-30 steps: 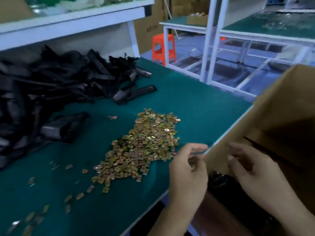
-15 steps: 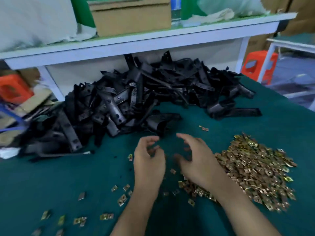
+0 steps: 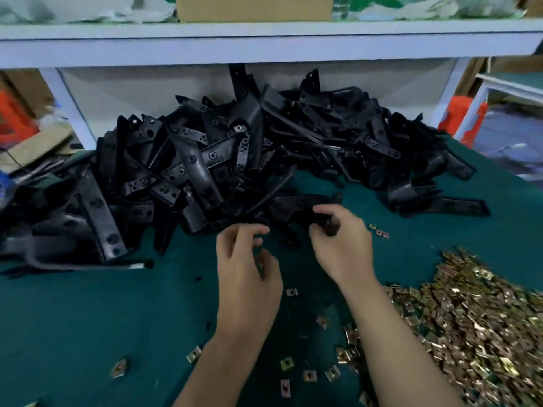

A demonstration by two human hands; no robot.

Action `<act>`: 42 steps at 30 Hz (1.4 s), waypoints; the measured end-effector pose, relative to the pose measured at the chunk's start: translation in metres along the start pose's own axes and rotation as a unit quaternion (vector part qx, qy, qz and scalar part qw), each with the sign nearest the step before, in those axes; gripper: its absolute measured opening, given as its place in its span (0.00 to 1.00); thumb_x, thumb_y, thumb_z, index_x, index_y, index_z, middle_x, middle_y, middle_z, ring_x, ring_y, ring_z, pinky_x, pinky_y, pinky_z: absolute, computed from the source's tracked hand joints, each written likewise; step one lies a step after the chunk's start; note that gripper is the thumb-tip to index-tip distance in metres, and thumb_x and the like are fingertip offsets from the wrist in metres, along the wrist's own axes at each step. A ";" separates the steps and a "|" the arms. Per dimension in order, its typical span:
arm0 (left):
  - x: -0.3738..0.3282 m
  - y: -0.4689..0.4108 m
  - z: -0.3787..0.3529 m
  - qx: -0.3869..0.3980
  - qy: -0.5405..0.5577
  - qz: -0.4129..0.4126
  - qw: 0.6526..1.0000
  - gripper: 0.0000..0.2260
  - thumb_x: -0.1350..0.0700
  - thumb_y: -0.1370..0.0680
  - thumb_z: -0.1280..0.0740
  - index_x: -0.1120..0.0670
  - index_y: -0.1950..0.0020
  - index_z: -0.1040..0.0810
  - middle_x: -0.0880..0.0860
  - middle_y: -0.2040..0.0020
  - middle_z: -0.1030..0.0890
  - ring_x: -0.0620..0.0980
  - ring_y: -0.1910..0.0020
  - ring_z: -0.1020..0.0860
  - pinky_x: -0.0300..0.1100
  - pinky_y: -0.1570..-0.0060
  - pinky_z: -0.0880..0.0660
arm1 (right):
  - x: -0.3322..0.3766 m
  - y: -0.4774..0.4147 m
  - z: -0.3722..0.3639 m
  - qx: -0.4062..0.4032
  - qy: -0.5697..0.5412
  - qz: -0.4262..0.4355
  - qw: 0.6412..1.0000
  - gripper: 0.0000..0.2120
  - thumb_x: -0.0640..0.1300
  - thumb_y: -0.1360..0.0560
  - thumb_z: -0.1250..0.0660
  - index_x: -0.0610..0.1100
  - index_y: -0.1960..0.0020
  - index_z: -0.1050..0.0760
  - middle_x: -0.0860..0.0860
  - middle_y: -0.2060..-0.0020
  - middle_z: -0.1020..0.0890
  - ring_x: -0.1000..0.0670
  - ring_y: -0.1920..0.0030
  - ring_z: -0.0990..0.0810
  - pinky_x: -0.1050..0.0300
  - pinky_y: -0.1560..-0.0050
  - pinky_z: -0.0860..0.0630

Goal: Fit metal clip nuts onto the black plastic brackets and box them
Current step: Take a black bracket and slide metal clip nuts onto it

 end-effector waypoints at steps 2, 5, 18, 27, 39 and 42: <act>-0.002 0.000 0.001 -0.005 -0.005 -0.021 1.000 0.14 0.65 0.19 0.34 0.47 0.40 0.26 0.45 0.38 0.34 0.37 0.41 0.28 0.32 0.48 0.27 | 0.007 0.001 0.010 -0.069 -0.041 0.009 0.997 0.10 0.41 0.25 0.32 0.53 0.48 0.19 0.57 0.65 0.20 0.65 0.64 0.22 0.76 0.67 0.32; -0.004 0.001 0.001 -0.007 0.007 -0.033 0.999 0.14 0.65 0.20 0.34 0.49 0.38 0.26 0.45 0.39 0.32 0.37 0.43 0.27 0.26 0.49 0.29 | 0.017 0.004 0.021 -0.184 -0.134 0.022 0.973 0.07 0.41 0.26 0.34 0.50 0.53 0.19 0.53 0.66 0.21 0.59 0.69 0.25 0.74 0.68 0.33; -0.016 0.002 0.014 -0.043 0.009 -0.144 0.989 0.21 0.41 0.19 0.36 0.48 0.28 0.27 0.44 0.32 0.29 0.45 0.29 0.31 0.29 0.33 0.37 | 0.046 0.017 0.036 -0.108 -0.311 0.209 0.921 0.12 0.33 0.30 0.42 0.41 0.61 0.21 0.61 0.72 0.24 0.61 0.71 0.32 0.70 0.68 0.37; 0.008 -0.018 0.045 0.204 0.523 0.225 0.796 0.21 0.43 0.23 0.30 0.50 0.33 0.18 0.56 0.36 0.18 0.58 0.36 0.19 0.47 0.45 0.19 | 0.032 0.011 0.026 0.122 -0.493 -0.034 0.861 0.11 0.47 0.31 0.43 0.45 0.68 0.30 0.50 0.66 0.30 0.50 0.66 0.32 0.52 0.63 0.37; 0.002 -0.010 0.027 0.194 0.454 0.229 0.839 0.16 0.49 0.22 0.30 0.56 0.37 0.18 0.59 0.41 0.16 0.60 0.44 0.16 0.44 0.51 0.17 | 0.037 0.010 0.030 0.281 -0.248 -0.018 0.927 0.11 0.48 0.22 0.40 0.50 0.49 0.18 0.48 0.57 0.16 0.50 0.56 0.19 0.57 0.59 0.24; 0.002 -0.011 0.027 0.180 0.519 0.251 0.797 0.16 0.51 0.19 0.32 0.58 0.33 0.22 0.61 0.37 0.18 0.62 0.40 0.18 0.50 0.47 0.18 | 0.029 -0.002 0.061 0.268 -0.076 -0.032 0.960 0.12 0.55 0.18 0.39 0.54 0.48 0.19 0.54 0.55 0.14 0.52 0.54 0.15 0.56 0.55 0.22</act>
Point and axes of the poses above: each hand's wrist, its own y-axis away from the middle knuckle, its own z-axis out of the back of the hand, x = y × z, the point moved 1 cm from there along -y, towards the middle knuckle
